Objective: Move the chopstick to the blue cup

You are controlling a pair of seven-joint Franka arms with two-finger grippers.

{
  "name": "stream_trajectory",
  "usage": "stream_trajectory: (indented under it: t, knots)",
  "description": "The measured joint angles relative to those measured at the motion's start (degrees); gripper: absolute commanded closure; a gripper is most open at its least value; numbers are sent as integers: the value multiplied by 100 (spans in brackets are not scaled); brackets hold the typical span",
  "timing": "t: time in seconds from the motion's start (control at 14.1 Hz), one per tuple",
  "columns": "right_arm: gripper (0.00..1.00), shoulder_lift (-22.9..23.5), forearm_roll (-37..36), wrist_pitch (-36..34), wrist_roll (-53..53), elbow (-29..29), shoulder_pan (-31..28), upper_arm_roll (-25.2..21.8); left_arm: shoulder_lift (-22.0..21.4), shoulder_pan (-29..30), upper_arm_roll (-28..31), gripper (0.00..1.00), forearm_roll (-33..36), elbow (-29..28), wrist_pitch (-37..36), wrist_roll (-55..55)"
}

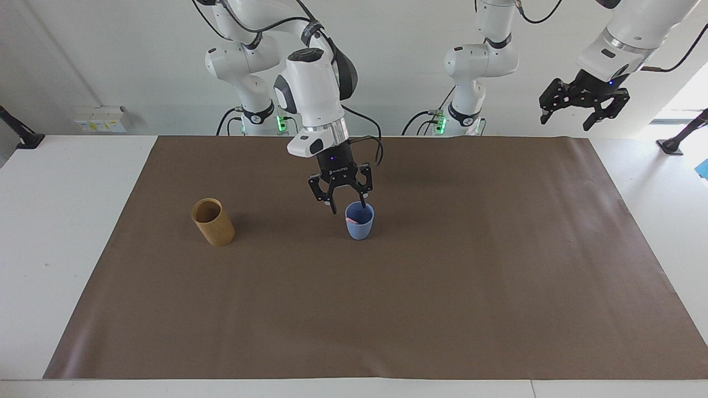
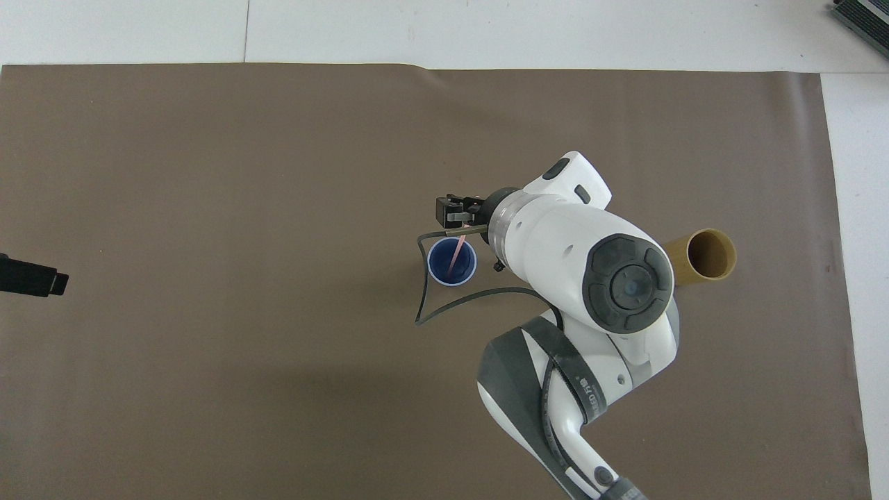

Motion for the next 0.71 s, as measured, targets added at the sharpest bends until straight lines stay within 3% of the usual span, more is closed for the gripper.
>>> stream_trajectory:
  t: [0.21, 0.71]
  knots:
    - [0, -238, -12, -462, 65, 107, -399, -81, 0, 0, 0, 0, 0, 0, 1, 0]
    - [0, -1387, -44, -3001, -1250, 202, -1704, -148, 0, 0, 0, 0, 0, 0, 2, 0]
